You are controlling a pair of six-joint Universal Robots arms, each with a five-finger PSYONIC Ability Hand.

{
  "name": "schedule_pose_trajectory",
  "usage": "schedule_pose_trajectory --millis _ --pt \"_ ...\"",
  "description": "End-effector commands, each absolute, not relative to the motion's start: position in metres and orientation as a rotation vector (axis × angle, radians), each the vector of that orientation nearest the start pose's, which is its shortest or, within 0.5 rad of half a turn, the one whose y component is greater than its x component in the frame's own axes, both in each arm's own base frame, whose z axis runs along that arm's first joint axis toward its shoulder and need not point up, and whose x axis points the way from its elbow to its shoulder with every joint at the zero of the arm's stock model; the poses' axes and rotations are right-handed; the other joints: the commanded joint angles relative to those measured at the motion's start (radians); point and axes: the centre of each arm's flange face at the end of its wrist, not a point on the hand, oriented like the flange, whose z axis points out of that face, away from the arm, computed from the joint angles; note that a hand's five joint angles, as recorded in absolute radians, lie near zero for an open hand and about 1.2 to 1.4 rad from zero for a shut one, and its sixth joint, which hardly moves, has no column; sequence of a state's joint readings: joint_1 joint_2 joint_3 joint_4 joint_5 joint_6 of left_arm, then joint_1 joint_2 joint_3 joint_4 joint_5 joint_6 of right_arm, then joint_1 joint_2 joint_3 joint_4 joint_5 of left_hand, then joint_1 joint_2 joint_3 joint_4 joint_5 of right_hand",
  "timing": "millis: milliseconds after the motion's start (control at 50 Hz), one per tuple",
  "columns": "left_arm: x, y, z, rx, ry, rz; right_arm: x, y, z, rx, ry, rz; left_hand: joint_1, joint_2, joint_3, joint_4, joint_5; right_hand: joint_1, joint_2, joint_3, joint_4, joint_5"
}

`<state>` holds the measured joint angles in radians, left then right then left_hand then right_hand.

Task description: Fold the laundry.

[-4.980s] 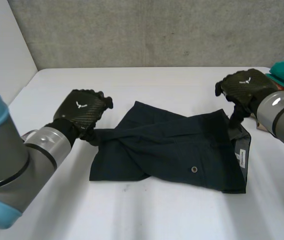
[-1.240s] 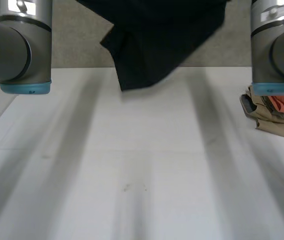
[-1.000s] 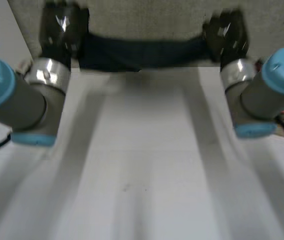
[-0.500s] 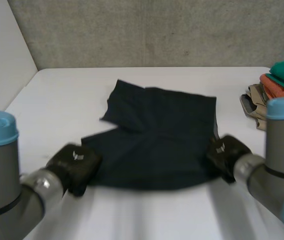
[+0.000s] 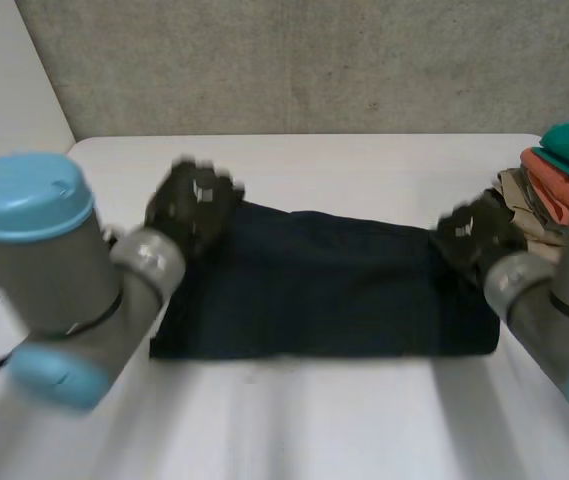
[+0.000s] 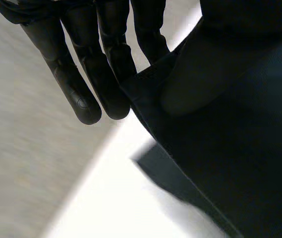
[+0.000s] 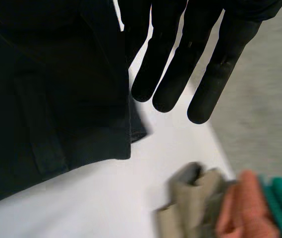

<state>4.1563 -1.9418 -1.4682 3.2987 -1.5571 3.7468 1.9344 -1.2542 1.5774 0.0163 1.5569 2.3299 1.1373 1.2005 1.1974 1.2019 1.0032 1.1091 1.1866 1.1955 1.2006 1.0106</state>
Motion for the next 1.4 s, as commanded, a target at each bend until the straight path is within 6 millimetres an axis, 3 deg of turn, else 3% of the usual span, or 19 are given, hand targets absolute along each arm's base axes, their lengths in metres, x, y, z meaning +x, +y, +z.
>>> schedule_pose_trajectory --millis 20,160,180,220,240,360,480,560,640,780,840,860,880,1000,1080,1200,1300,1380,1400 --pt "-0.333 -0.335 0.221 1.057 1.698 -2.341 0.266 -0.341 0.2 -1.398 2.191 -2.316 0.259 0.196 0.199 0.194 0.219 0.287 0.21 0.201 0.196 0.211" --pt "-0.355 -0.376 0.187 1.032 1.63 -2.401 0.286 -0.392 0.172 -1.319 2.06 -2.505 0.259 0.196 0.199 0.194 0.219 0.287 0.21 0.201 0.196 0.211" --pt "-0.357 -0.379 0.183 1.033 1.628 -2.407 0.288 -0.395 0.168 -1.313 2.038 -2.523 0.259 0.196 0.199 0.194 0.219 0.085 0.007 -0.002 -0.007 0.009" --pt "-0.366 -0.378 0.171 1.068 1.625 -2.417 0.291 -0.4 0.163 -1.305 2.007 -2.558 -0.663 -0.727 -0.724 -0.728 -0.704 -0.729 -0.806 -0.815 -0.82 -0.805" --pt "-0.367 -0.378 0.168 1.079 1.624 -2.416 0.291 -0.403 0.158 -1.279 2.003 -2.575 -0.963 -1.026 -1.023 -1.027 -1.003 -0.935 -1.012 -1.021 -1.026 -1.011" --pt "-0.37 -0.361 0.154 1.109 1.705 -2.406 0.282 -0.389 0.17 -1.134 2.031 -2.503 -0.963 -1.026 -1.023 -1.027 -1.003 -0.935 -1.012 -1.021 -1.026 -1.011" --pt "-0.358 -0.338 0.177 1.091 1.752 -2.421 0.257 -0.35 0.185 -1.085 2.245 -2.161 -0.963 -1.026 -1.023 -1.027 -1.003 -0.935 -1.012 -1.021 -1.026 -1.011" --pt "-0.348 -0.319 0.177 1.1 1.823 -2.395 0.242 -0.331 0.174 -1.006 2.393 -1.882 -0.963 -1.026 -1.023 -1.027 -1.003 -0.935 -1.012 -1.021 -1.026 -1.011" --pt "-0.34 -0.304 0.177 1.1 1.888 -2.377 0.231 -0.324 0.164 -0.951 2.471 -1.739 -0.963 -1.026 -1.023 -1.027 -1.003 -0.921 -0.999 -1.008 -1.013 -0.998" --pt "-0.333 -0.291 0.17 1.1 1.971 -2.349 0.232 -0.329 0.145 -0.956 2.456 -1.716 -0.963 -1.026 -1.023 -1.027 -1.003 -0.81 -0.888 -0.897 -0.902 -0.886" --pt "-0.332 -0.29 0.166 1.102 1.984 -2.336 0.233 -0.334 0.134 -0.959 2.447 -1.729 -0.963 -1.026 -1.023 -1.027 -1.003 -0.389 -0.466 -0.475 -0.48 -0.465" --pt "-0.332 -0.29 0.166 1.1 1.984 -2.336 0.234 -0.335 0.133 -0.958 2.442 -1.737 -0.963 -1.026 -1.023 -1.027 -1.003 0.029 -0.049 -0.058 -0.063 -0.047" --pt "-0.331 -0.29 0.167 1.1 1.984 -2.336 0.233 -0.335 0.132 -0.956 2.445 -1.738 -0.963 -1.026 -1.023 -1.027 -1.003 0.285 0.207 0.198 0.193 0.209" --pt "-0.327 -0.286 0.177 1.082 1.972 -2.349 0.215 -0.339 0.135 -0.953 2.513 -1.792 -0.963 -1.026 -1.023 -1.027 -1.003 0.287 0.21 0.201 0.196 0.211" --pt "-0.322 -0.28 0.189 1.071 1.953 -2.369 0.191 -0.339 0.17 -1.034 2.528 -1.935 -0.963 -1.026 -1.023 -1.027 -1.003 0.287 0.21 0.201 0.196 0.211" --pt "-0.311 -0.269 0.203 1.034 1.962 -2.39 0.16 -0.344 0.168 -1.497 2.633 -1.961 -0.963 -1.026 -1.023 -1.027 -1.003 0.287 0.21 0.201 0.196 0.211" --pt "-0.298 -0.271 0.211 0.942 2.015 -2.42 0.171 -0.35 0.178 -1.572 2.554 -2.095 -0.963 -1.026 -1.023 -1.027 -1.003 0.287 0.21 0.201 0.196 0.211" --pt "-0.292 -0.275 0.217 0.877 2.042 -2.445 0.234 -0.333 0.194 -1.638 2.166 -2.291 -0.963 -1.026 -1.023 -1.027 -1.003 0.287 0.21 0.201 0.196 0.211" --pt "-0.291 -0.275 0.218 0.87 2.046 -2.449 0.257 -0.323 0.199 -1.654 1.999 -2.354 -0.963 -1.026 -1.023 -1.027 -1.003 0.287 0.21 0.201 0.196 0.211"
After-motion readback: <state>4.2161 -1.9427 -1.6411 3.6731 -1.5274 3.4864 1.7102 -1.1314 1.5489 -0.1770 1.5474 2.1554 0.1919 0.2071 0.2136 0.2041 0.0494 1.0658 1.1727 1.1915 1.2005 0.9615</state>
